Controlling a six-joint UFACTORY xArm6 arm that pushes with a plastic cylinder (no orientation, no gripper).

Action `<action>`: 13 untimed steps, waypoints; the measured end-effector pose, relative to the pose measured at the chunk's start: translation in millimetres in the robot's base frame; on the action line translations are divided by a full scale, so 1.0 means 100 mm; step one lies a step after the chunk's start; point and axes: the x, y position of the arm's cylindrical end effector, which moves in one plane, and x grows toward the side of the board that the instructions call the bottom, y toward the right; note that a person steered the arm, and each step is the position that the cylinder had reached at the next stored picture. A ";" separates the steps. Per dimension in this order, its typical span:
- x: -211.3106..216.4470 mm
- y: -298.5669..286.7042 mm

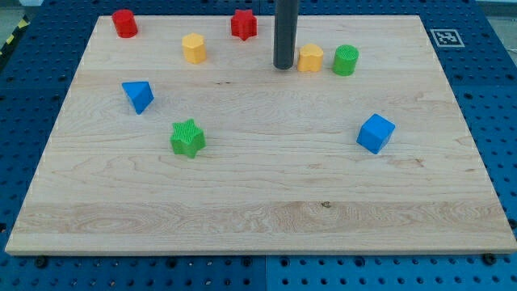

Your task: Push the yellow heart towards top right

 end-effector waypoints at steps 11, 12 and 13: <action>-0.16 0.78; -0.32 0.88; -0.44 0.89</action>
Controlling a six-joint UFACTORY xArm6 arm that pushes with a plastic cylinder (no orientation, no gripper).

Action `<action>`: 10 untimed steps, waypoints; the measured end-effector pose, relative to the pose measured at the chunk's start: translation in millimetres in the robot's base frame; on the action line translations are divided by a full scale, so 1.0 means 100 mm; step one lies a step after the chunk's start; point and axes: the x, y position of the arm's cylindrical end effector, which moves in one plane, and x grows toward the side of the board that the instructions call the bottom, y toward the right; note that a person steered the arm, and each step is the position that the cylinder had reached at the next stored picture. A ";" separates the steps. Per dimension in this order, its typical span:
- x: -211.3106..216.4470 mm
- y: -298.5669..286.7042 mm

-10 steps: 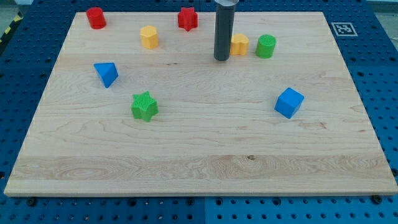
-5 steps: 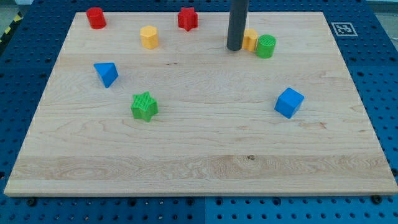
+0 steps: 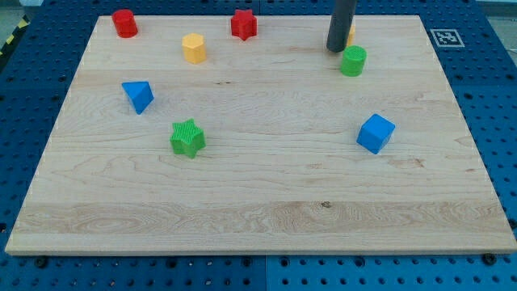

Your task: Push the yellow heart towards top right

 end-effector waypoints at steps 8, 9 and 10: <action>-0.17 0.21; -0.30 0.26; -0.37 0.34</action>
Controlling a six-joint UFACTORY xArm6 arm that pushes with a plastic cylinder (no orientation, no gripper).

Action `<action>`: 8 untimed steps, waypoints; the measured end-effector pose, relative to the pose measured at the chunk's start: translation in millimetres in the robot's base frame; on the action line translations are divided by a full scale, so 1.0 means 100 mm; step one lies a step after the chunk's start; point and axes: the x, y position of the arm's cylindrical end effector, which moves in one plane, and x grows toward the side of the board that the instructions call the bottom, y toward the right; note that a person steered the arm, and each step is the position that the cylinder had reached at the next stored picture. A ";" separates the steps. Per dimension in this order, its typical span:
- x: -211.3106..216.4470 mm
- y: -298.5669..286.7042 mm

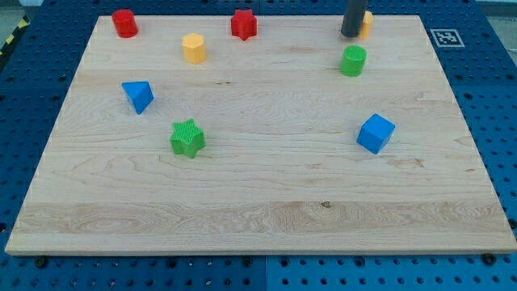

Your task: Push the yellow heart towards top right

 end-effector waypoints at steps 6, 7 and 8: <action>-0.25 0.01; -0.25 0.22; -0.23 0.29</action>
